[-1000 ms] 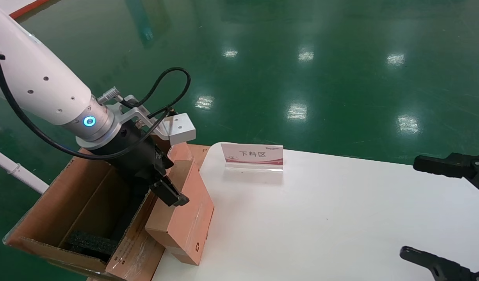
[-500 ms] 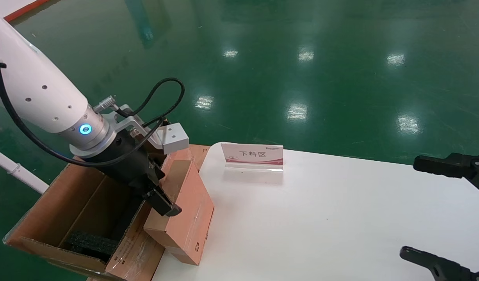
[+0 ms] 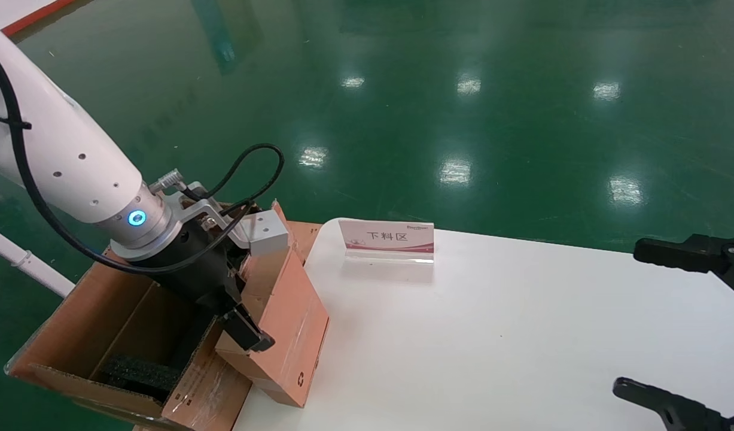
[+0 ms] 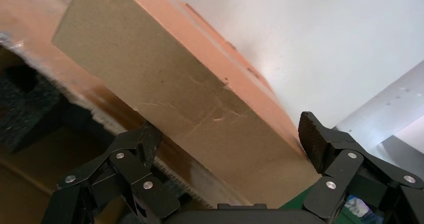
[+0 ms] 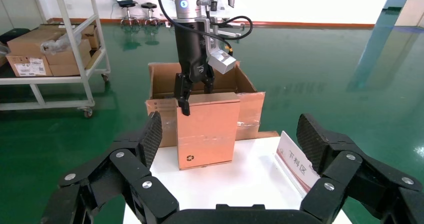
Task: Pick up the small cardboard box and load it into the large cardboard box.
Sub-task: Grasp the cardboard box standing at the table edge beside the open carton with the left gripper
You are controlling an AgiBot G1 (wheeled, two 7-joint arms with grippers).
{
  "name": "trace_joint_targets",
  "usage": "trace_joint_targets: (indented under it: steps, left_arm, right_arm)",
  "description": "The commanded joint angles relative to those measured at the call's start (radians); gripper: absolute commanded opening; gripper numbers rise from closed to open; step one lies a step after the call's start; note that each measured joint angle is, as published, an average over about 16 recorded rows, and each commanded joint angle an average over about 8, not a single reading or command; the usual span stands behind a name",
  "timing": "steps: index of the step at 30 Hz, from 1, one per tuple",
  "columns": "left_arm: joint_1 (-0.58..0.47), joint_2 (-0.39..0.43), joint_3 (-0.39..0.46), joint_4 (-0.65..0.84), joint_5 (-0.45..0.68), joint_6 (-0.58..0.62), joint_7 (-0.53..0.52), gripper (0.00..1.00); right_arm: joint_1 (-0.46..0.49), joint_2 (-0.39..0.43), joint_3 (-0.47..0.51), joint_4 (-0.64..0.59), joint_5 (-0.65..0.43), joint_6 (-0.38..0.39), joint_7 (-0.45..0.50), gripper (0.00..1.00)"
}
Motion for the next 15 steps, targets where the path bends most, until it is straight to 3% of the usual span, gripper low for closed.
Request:
trace_joint_targets:
  steps: [1, 6, 7, 14, 15]
  left_arm:
    - [0.002, -0.002, 0.005, 0.000, -0.007, -0.005, 0.001, 1.00]
    - [0.002, -0.005, 0.010, -0.001, -0.011, -0.010, 0.005, 1.00]
    - [0.003, -0.005, 0.010, -0.001, -0.011, -0.011, 0.005, 0.93]
    - [0.003, -0.004, 0.007, 0.000, -0.010, -0.009, 0.004, 0.06]
    - [0.003, -0.004, 0.007, 0.000, -0.010, -0.009, 0.004, 0.00]
  right_arm:
    - [0.000, 0.000, 0.000, 0.000, 0.000, 0.000, 0.000, 1.00]
    - [0.000, 0.000, 0.000, 0.000, 0.000, 0.000, 0.000, 1.00]
    - [0.000, 0.000, 0.000, 0.000, 0.000, 0.000, 0.000, 1.00]
    - [0.000, 0.000, 0.000, 0.000, 0.000, 0.000, 0.000, 1.00]
    - [0.000, 0.000, 0.000, 0.000, 0.000, 0.000, 0.000, 1.00]
